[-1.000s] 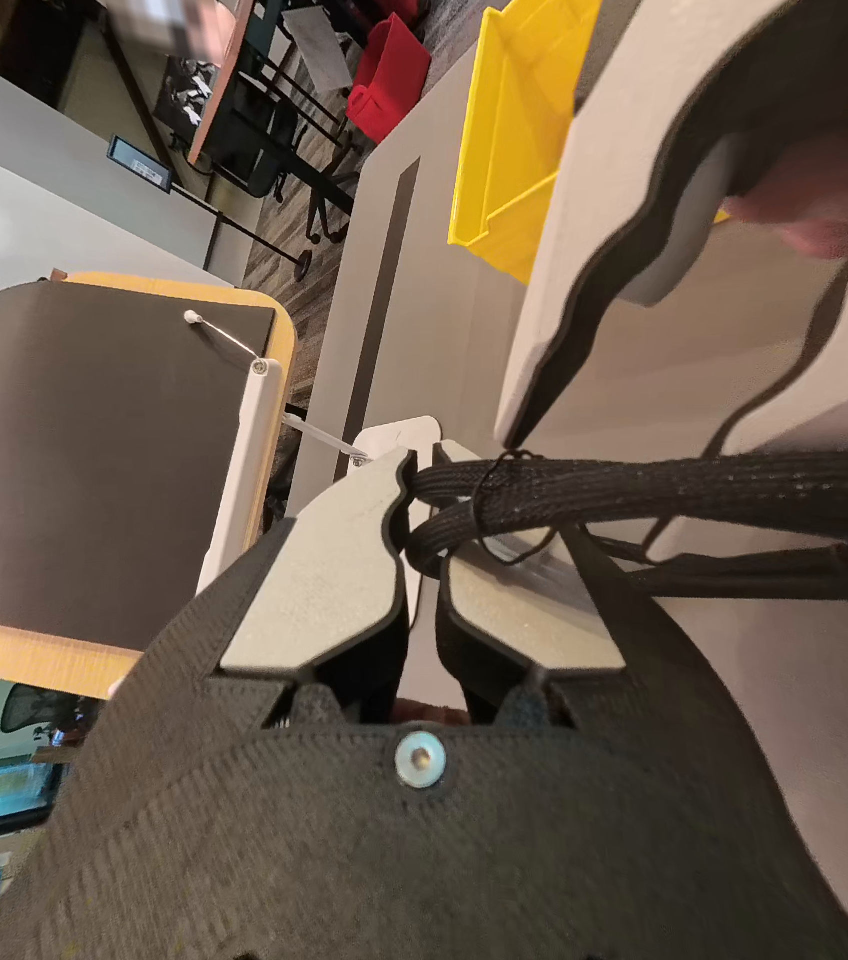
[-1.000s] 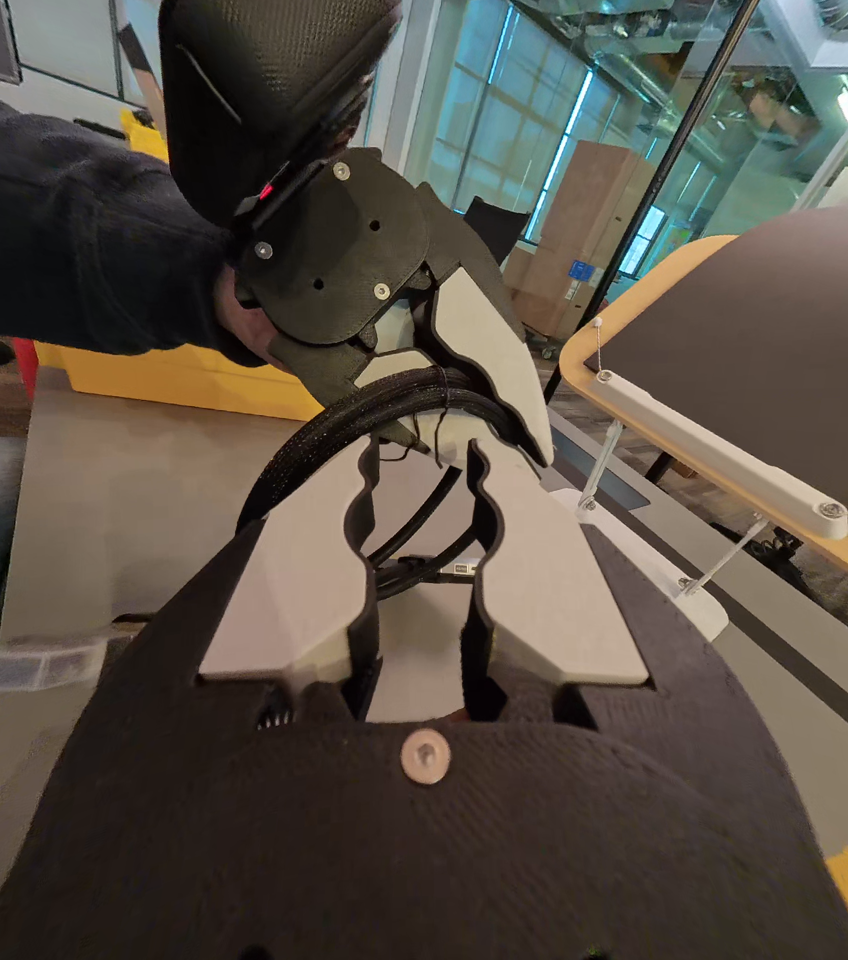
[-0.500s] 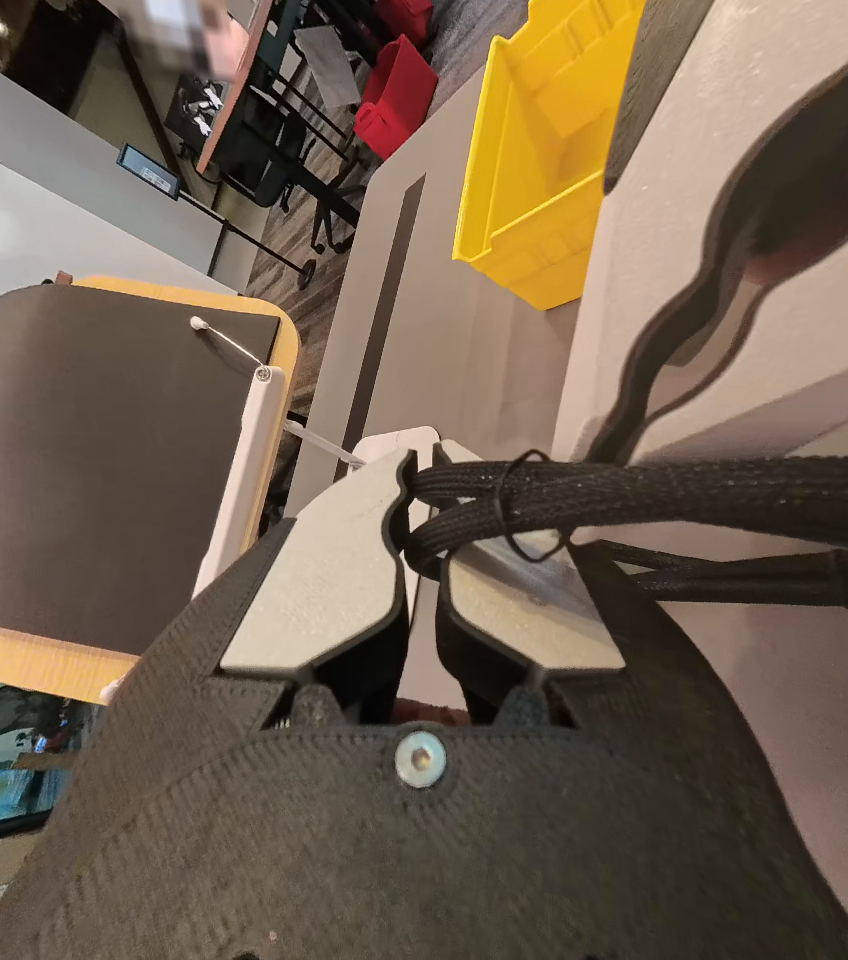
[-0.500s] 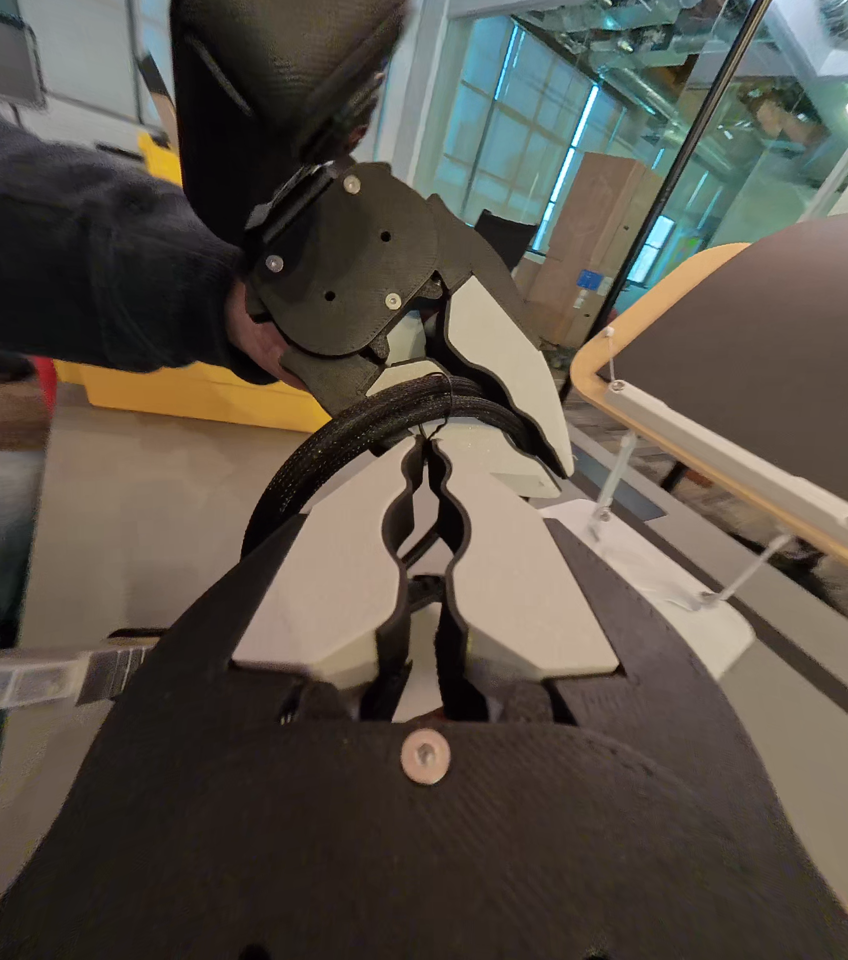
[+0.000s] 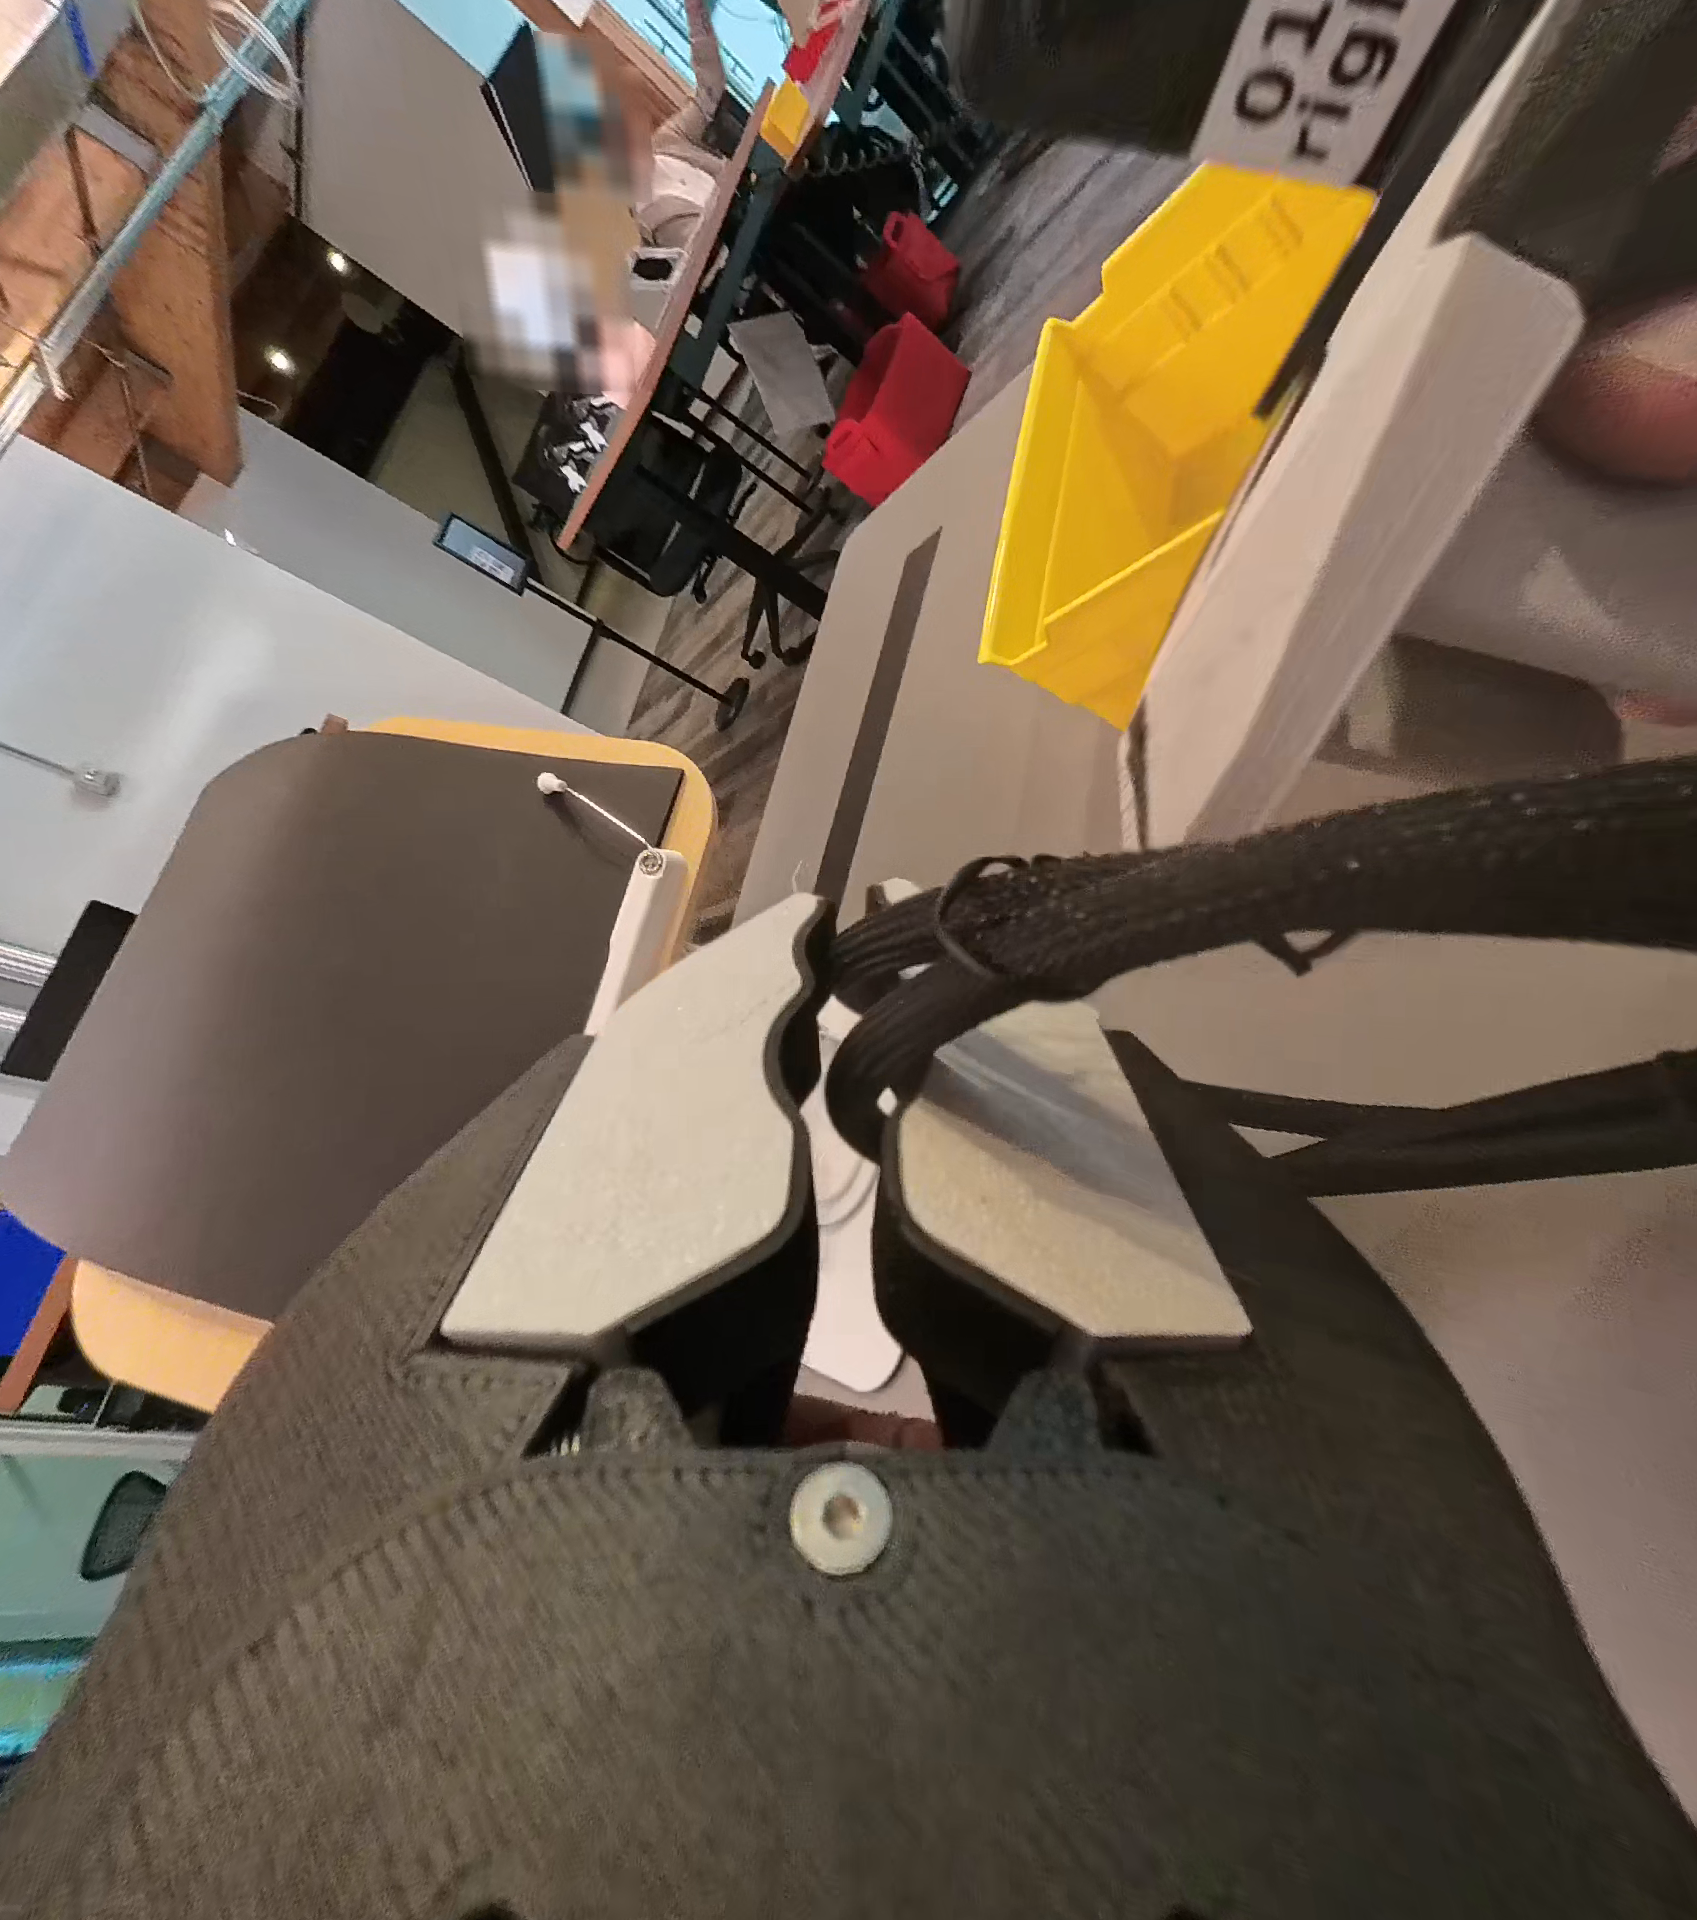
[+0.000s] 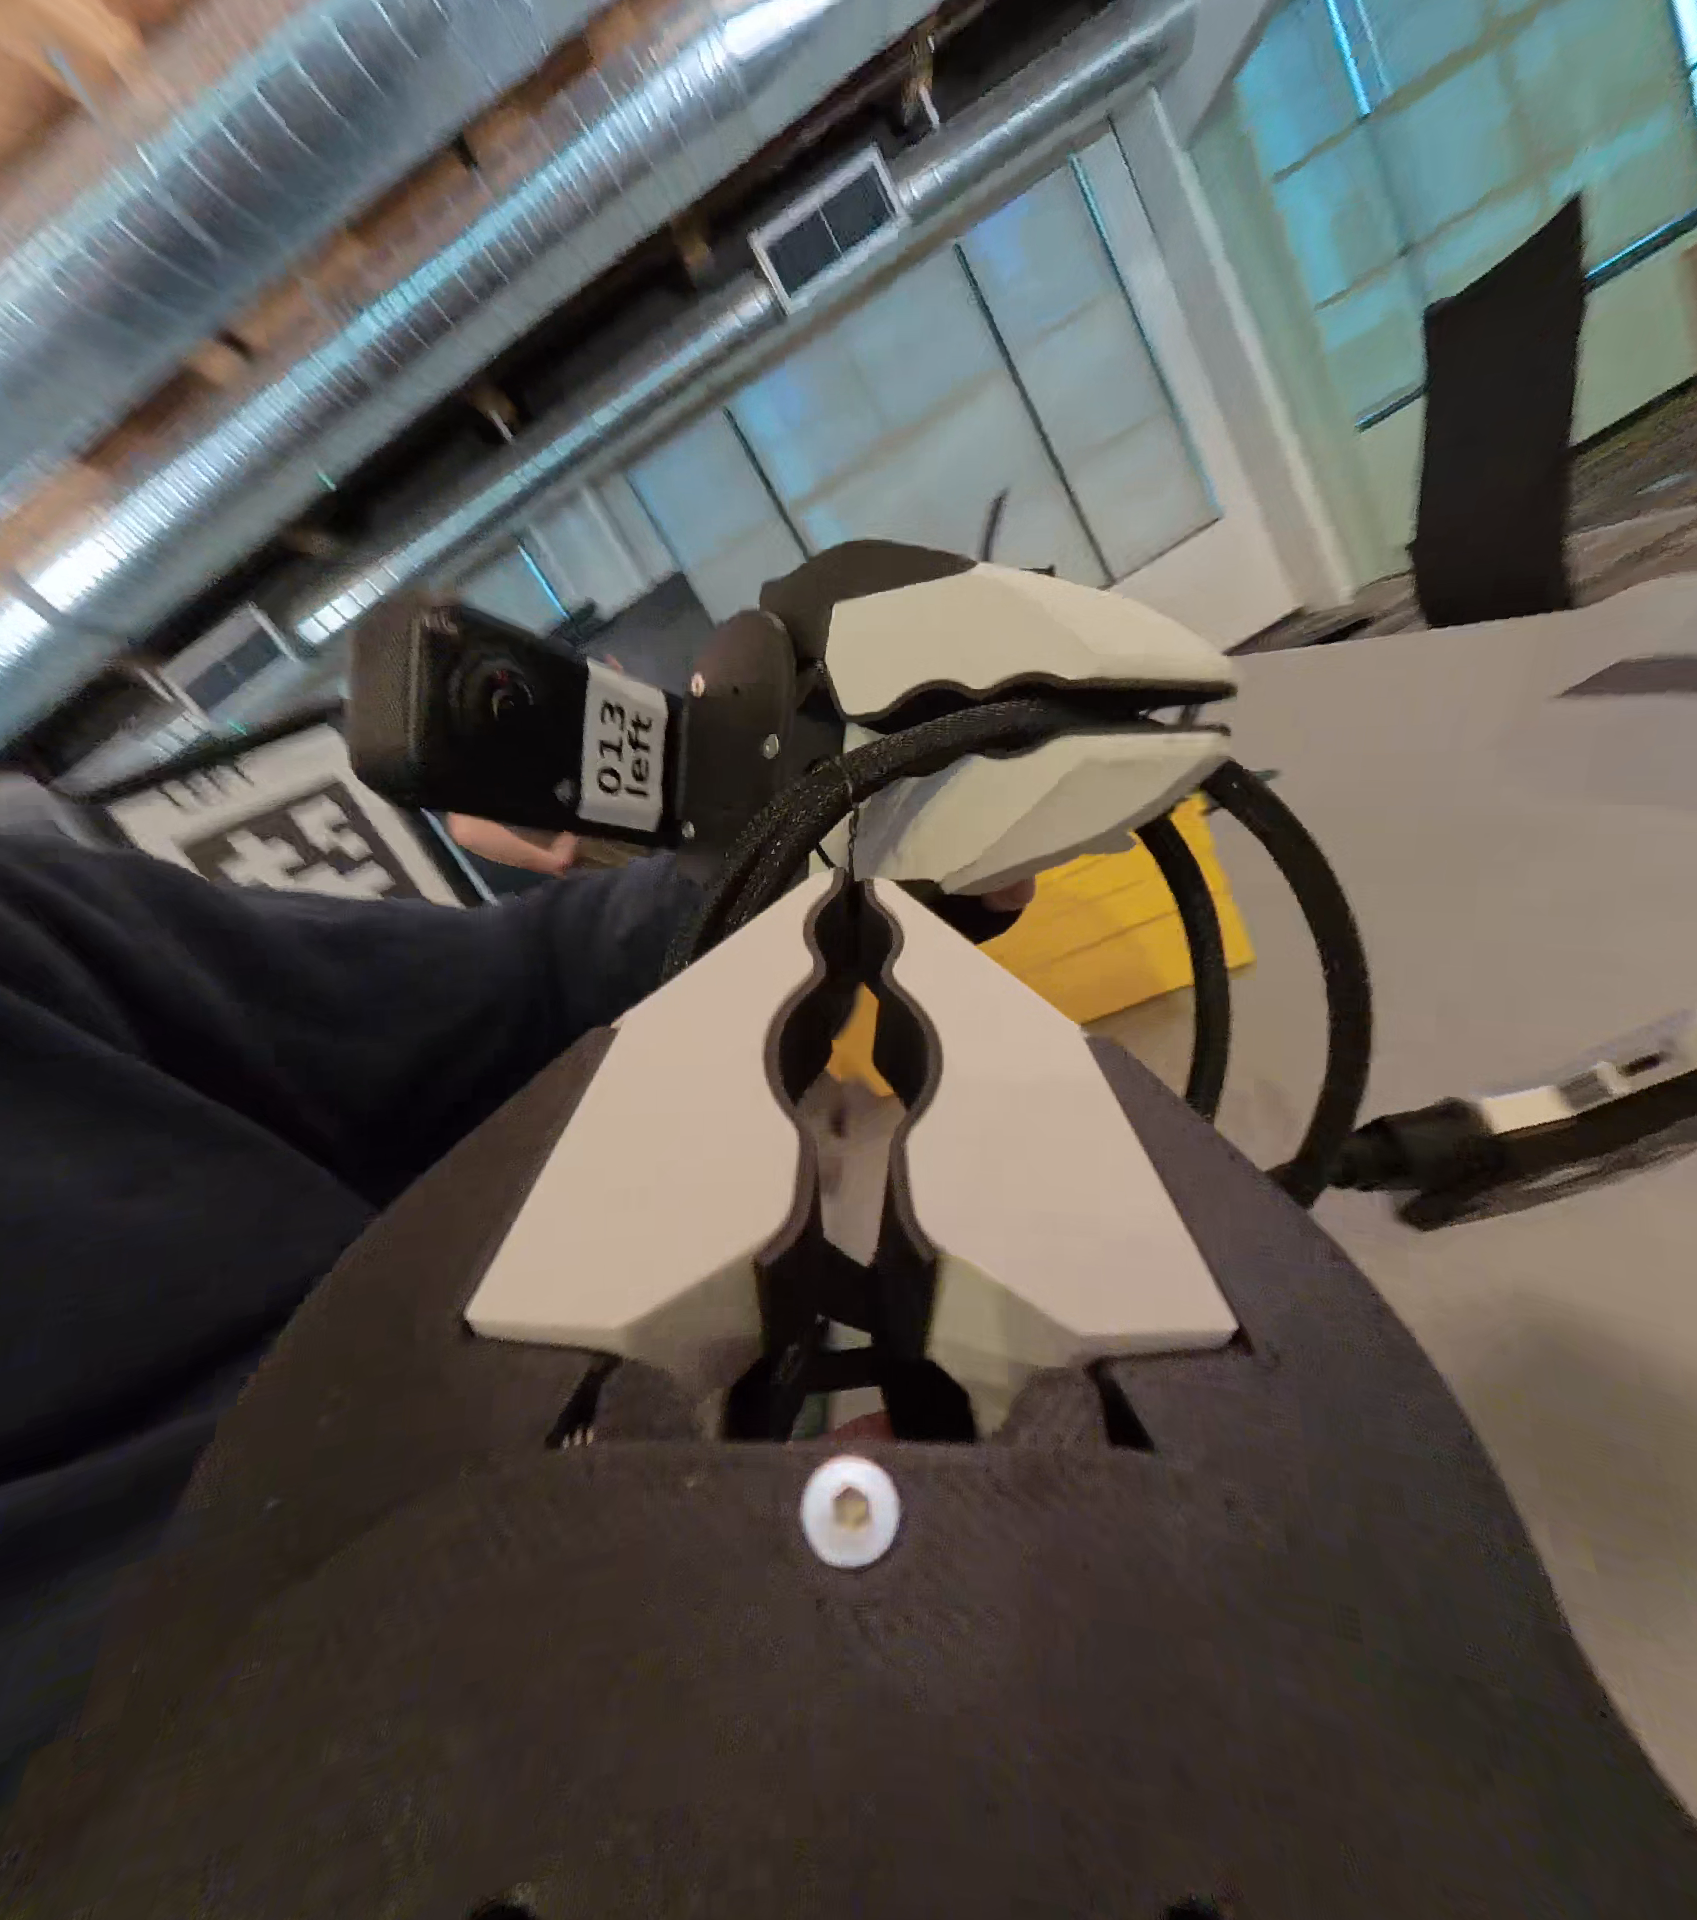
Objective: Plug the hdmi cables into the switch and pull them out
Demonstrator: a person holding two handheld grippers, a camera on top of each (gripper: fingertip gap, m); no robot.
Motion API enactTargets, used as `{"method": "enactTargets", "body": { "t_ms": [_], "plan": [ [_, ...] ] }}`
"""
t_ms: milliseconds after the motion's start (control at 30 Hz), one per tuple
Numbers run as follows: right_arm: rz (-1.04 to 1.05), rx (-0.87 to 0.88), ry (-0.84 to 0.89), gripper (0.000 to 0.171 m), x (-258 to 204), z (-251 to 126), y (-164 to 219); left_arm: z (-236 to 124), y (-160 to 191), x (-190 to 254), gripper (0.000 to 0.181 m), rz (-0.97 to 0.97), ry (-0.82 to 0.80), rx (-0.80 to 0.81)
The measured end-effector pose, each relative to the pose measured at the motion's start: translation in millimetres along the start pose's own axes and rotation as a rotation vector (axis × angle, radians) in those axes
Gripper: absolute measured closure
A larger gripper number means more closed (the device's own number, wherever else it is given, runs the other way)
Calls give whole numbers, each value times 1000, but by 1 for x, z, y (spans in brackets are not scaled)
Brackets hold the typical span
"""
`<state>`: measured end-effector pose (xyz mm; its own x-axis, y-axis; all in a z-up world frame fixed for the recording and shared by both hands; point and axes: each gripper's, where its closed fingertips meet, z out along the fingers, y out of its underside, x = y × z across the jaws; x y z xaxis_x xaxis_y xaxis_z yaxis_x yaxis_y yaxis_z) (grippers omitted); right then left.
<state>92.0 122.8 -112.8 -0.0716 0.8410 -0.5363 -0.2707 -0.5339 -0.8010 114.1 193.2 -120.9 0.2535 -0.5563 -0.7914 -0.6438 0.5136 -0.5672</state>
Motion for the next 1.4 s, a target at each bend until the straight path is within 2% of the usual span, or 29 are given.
{"method": "enactTargets", "body": {
  "t_ms": [133, 267, 567, 767, 1033, 1200, 1400],
  "plan": [
    [202, 85, -108, 171, -2, -5, -6, -4, -2, -5, 176, -18, -35, 21],
    [138, 57, -42, 171, 3, -2, -1, -5, 1, -2, 177, -23, -32, 16],
    [-631, -228, 414, 171, 16, 0, 2, -5, 7, 13, 177, -106, 67, -14],
    [-1136, -349, 620, 171, 16, -3, -4, -6, 3, 22, 177, -255, 154, 6],
    [-1656, -513, 794, 171, 19, -7, -4, -6, -1, 39, 177, -427, 310, 29],
    [-1508, -489, 676, 171, 20, -4, 5, -6, 4, 45, 177, -459, 334, 21],
    [-1170, -448, 539, 162, 21, -6, 18, -7, 7, 46, 177, -422, 321, 9]
  ]
}}
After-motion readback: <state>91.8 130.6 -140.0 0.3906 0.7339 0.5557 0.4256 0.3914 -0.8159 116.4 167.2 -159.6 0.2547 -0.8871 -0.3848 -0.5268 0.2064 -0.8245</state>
